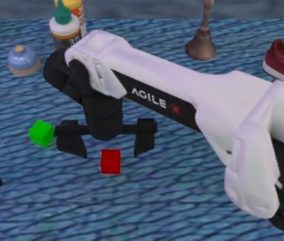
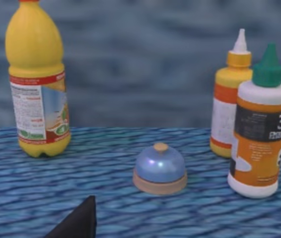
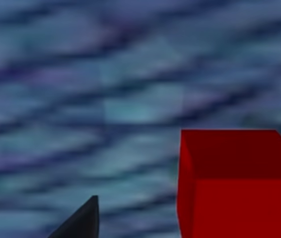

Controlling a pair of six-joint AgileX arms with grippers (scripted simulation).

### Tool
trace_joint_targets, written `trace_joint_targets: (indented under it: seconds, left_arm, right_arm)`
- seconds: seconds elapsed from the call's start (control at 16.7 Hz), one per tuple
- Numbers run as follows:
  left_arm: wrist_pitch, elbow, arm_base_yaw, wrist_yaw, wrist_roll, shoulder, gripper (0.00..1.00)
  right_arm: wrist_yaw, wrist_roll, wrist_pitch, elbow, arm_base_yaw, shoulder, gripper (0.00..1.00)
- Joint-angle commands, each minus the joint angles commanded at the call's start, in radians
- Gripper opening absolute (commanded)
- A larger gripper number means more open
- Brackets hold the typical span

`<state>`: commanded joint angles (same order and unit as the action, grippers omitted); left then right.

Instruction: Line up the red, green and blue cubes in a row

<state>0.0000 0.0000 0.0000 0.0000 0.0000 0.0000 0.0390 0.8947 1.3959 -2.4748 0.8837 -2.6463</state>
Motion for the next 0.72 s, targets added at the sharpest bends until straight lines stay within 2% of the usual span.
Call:
trace_joint_targets:
  seconds: [0.36, 0.72]
  left_arm:
    - [0.0, 0.0, 0.0, 0.0, 0.0, 0.0, 1.0]
    - [0.0, 0.0, 0.0, 0.0, 0.0, 0.0, 1.0]
  right_arm:
    - [0.0, 0.002, 0.246, -0.355, 0.006, -0.081, 1.0]
    - [0.001, 0.001, 0.31, -0.428, 0.006, -0.096, 1.0]
